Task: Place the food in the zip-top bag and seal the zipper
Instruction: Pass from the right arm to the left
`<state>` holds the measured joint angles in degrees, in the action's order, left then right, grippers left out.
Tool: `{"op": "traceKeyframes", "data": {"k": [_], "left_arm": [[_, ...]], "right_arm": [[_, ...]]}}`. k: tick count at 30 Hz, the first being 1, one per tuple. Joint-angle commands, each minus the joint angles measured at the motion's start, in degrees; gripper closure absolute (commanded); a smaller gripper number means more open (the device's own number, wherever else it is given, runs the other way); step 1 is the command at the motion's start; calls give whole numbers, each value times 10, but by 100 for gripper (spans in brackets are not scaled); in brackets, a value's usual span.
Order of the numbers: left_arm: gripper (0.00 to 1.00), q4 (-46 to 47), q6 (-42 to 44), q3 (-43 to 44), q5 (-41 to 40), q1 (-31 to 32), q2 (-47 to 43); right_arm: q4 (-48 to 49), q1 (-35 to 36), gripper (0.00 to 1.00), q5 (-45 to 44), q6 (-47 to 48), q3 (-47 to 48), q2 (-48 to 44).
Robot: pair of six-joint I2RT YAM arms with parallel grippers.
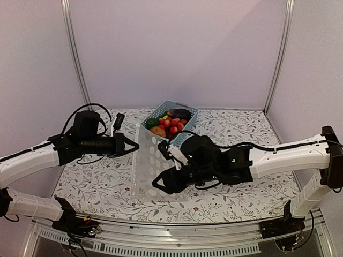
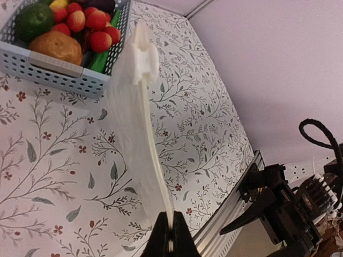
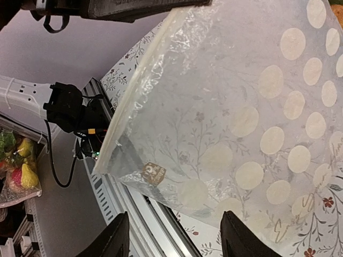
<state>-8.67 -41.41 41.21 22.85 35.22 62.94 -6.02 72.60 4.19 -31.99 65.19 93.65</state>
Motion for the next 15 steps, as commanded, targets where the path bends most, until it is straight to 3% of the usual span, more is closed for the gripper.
{"op": "traceKeyframes", "data": {"k": [1, 7, 15], "left_arm": [[100, -146, 155, 89, 43, 9, -6], [100, -236, 284, 174, 97, 33, 18], [100, -295, 404, 260, 119, 120, 51]], "right_arm": [[-87, -3, 39, -80, 56, 15, -81], [-163, -40, 28, -116, 91, 32, -153], [-222, -83, 12, -95, 126, 37, -211]]}}
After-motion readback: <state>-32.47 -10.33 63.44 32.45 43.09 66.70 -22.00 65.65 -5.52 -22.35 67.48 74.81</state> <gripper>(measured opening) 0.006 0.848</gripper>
